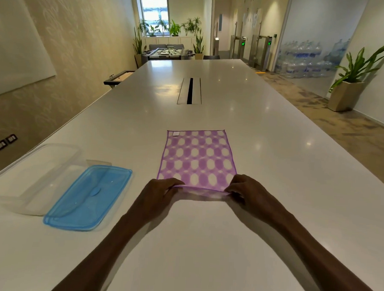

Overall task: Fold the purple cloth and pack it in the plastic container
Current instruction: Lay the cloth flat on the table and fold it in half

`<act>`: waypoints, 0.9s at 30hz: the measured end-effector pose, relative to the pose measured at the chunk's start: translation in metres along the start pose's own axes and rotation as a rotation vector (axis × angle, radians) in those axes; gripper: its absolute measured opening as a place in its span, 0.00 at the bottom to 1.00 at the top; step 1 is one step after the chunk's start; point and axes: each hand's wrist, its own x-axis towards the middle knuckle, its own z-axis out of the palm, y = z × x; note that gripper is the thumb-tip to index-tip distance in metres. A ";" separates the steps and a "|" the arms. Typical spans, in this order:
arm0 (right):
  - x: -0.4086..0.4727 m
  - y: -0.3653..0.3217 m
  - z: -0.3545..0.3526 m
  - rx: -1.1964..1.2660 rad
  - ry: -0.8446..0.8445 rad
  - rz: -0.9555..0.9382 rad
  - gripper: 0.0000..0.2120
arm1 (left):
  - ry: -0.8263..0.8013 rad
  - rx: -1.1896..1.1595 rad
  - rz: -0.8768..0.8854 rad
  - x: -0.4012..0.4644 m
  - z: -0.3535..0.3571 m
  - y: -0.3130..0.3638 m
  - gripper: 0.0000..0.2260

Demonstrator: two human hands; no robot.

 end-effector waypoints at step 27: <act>0.003 -0.011 -0.106 1.047 0.201 0.318 0.11 | 0.023 -0.708 -0.154 0.022 -0.117 0.032 0.09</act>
